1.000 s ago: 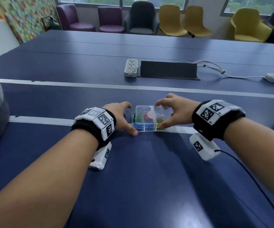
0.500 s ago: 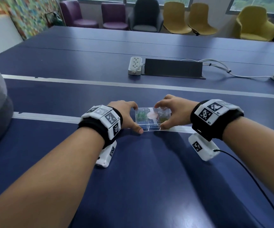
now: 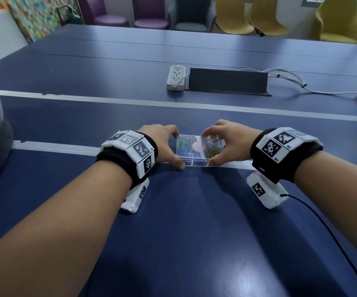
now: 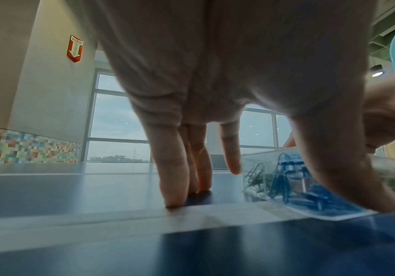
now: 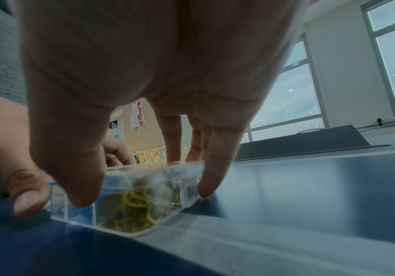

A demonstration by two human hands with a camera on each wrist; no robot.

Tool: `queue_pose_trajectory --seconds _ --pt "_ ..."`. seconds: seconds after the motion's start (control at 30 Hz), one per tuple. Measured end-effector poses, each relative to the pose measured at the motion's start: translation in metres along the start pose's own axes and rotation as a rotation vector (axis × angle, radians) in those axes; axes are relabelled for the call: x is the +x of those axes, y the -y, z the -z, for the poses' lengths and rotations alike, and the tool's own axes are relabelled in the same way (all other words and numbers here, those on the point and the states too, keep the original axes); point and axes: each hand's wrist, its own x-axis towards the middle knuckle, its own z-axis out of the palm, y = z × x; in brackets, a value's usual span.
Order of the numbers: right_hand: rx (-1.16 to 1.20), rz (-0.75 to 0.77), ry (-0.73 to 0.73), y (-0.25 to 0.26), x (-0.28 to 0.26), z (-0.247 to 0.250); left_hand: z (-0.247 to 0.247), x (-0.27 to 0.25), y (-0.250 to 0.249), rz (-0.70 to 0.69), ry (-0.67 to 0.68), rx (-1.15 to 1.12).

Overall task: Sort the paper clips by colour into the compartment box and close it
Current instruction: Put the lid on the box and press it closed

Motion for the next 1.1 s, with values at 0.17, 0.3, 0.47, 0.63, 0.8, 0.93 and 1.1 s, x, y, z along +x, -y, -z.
queue_pose_trajectory --seconds 0.17,0.3,0.47,0.63,0.8,0.93,1.1 --pt "-0.015 -0.023 -0.004 0.001 0.0001 -0.0019 0.0014 0.0002 -0.0004 -0.001 0.008 0.009" --pt "-0.01 -0.027 0.012 0.0016 0.0011 0.0 0.0029 -0.0007 0.0007 -0.01 0.012 0.013" --pt "0.005 -0.025 0.041 0.0007 0.0016 0.0017 0.0038 -0.0015 0.0025 -0.021 0.012 0.012" --pt "0.003 -0.018 0.047 0.0019 0.0012 0.0029 0.0034 -0.0033 0.0048 -0.027 0.012 -0.019" --pt "-0.025 -0.013 0.05 0.0044 -0.0002 0.0004 0.0013 -0.0027 0.0047 -0.023 0.006 -0.014" --pt "-0.025 -0.014 0.05 0.0051 -0.001 0.0006 0.0001 -0.0028 0.0031 -0.017 0.004 -0.009" --pt "-0.02 -0.016 0.043 0.0055 -0.0013 0.0005 -0.0004 -0.0041 0.0017 -0.017 -0.012 -0.002"
